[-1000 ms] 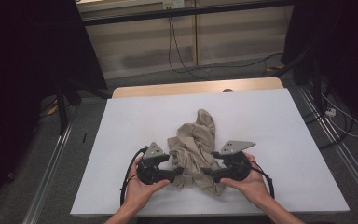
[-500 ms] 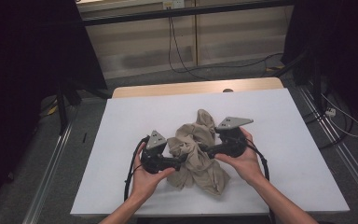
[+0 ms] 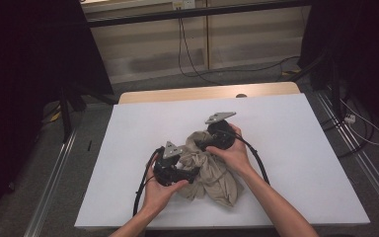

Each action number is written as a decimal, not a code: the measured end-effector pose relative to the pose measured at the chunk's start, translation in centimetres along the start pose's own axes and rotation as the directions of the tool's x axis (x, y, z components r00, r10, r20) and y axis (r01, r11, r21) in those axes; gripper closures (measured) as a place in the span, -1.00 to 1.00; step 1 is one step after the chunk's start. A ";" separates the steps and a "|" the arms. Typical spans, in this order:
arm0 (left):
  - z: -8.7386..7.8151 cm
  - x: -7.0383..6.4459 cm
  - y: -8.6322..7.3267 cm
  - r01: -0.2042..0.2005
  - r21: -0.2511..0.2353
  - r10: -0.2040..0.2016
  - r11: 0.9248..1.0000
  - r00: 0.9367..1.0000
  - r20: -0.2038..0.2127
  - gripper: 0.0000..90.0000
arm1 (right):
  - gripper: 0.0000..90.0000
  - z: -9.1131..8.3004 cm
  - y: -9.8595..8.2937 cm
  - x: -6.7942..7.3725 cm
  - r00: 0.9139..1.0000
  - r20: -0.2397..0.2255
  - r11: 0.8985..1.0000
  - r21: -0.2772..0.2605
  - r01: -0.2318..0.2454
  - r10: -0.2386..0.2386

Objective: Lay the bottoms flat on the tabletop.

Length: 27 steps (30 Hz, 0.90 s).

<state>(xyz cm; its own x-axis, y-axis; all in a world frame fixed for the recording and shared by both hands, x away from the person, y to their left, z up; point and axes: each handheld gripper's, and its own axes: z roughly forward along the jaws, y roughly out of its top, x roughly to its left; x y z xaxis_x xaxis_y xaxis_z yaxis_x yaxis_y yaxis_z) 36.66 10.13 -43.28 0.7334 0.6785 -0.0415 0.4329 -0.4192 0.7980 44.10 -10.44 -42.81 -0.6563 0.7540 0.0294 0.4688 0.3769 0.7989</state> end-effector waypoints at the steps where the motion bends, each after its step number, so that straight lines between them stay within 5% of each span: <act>1: 0.0 0.0 0.0 0.003 -0.003 -0.003 1.000 1.000 -0.004 -0.88 | -0.04 0.3 -0.3 0.1 1.000 0.003 1.000 0.026 0.000 0.000; 5: -0.7 0.5 0.1 0.015 -0.009 -0.016 1.000 1.000 -0.008 -0.86 | 0.75 -0.4 -2.1 0.5 0.999 0.000 0.998 0.046 0.043 -0.043; 12: -1.5 1.0 0.2 0.051 -0.039 -0.051 0.998 0.999 -0.003 -0.82 | 0.79 -4.3 -3.6 0.2 0.998 0.002 0.998 0.014 0.056 -0.056; 19: -2.8 1.1 0.6 0.070 -0.103 -0.067 0.992 0.997 0.027 -0.42 | 0.77 -9.4 -7.1 0.4 0.999 -0.009 0.999 -0.018 0.042 -0.042; 23: -3.3 0.8 1.4 0.056 -0.139 -0.047 0.989 0.997 0.067 -0.18 | 0.77 -10.8 -9.0 0.9 0.997 -0.018 0.998 0.005 0.069 -0.069; 27: -2.5 -0.1 2.1 0.010 -0.123 0.003 0.992 0.994 0.111 -0.06 | 0.93 -11.6 -10.5 2.2 0.993 -0.067 0.994 0.048 0.102 -0.099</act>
<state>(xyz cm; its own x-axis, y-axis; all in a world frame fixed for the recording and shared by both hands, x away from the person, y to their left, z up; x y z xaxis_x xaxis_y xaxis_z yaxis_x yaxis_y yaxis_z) 36.16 10.73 -40.10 0.7884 0.6061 -0.1051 0.3729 -0.3350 0.8653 30.90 -18.95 -44.16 -0.7373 0.6755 -0.0096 0.4275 0.4775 0.7677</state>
